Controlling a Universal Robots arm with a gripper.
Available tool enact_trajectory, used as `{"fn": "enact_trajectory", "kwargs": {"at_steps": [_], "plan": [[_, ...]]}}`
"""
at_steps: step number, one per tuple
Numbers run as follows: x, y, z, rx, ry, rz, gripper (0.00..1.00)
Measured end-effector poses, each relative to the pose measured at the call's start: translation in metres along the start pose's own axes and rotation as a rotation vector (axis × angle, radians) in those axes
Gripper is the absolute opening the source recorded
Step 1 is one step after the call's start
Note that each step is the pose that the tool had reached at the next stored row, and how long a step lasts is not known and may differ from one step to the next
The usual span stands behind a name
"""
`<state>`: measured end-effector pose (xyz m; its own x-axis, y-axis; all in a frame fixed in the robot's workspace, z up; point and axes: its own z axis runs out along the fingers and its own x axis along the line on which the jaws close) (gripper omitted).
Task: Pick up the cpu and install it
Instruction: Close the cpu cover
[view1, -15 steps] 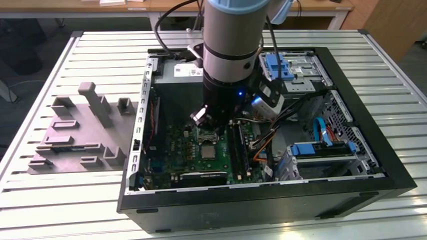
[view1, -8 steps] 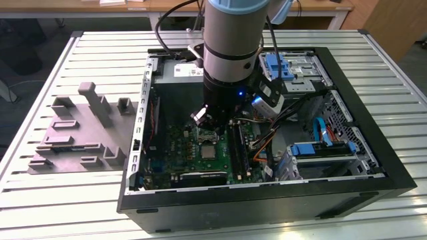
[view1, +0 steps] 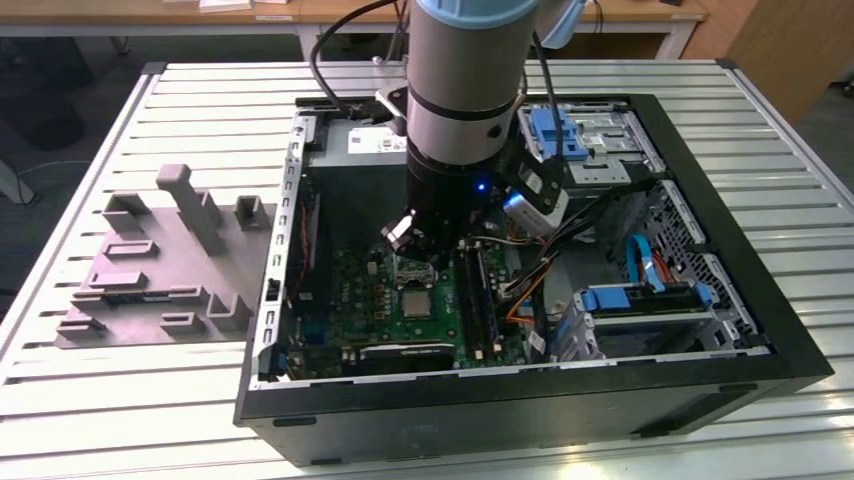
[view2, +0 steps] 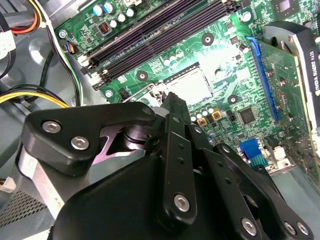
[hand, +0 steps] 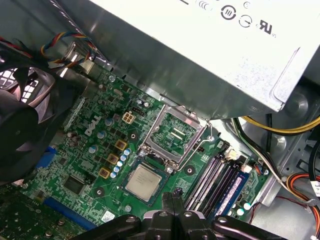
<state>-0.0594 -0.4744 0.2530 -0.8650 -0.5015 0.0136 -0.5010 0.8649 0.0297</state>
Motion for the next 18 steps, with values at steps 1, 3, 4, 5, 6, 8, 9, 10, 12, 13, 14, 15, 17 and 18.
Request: {"fn": "enact_trajectory", "kwargs": {"at_steps": [1,3,4,5,6,8,9,10,12,13,14,15,17,18], "plan": [[0.0000,0.0000,0.0001,0.0000,0.0000,-0.002,0.11],[-0.0001,0.0000,0.0005,0.0002,0.0006,-0.032,0.11],[-0.0001,0.0000,0.0007,0.0006,0.0013,-0.051,0.11],[-0.0001,-0.0001,0.0008,0.0010,0.0020,-0.069,0.11],[-0.0001,-0.0001,0.0008,0.0010,0.0025,-0.085,0.11],[-0.0008,-0.0005,0.0010,-0.0034,-0.0002,-0.101,0.11],[-0.0016,-0.0010,0.0010,-0.0100,-0.0045,-0.104,0.11],[-0.0026,-0.0016,0.0010,-0.0204,-0.0113,-0.107,0.11],[-0.0050,-0.0029,0.0009,-0.0509,-0.0311,-0.111,0.11],[-0.0061,-0.0036,0.0009,-0.0660,-0.0407,-0.113,0.11],[-0.0071,-0.0041,0.0010,-0.0772,-0.0480,-0.114,0.11],[-0.0077,-0.0045,0.0013,-0.0821,-0.0512,-0.115,0.11],[-0.0079,-0.0046,0.0015,-0.0830,-0.0519,-0.115,0.11],[-0.0079,-0.0046,0.0020,-0.0831,-0.0519,-0.115,0.11]]}}
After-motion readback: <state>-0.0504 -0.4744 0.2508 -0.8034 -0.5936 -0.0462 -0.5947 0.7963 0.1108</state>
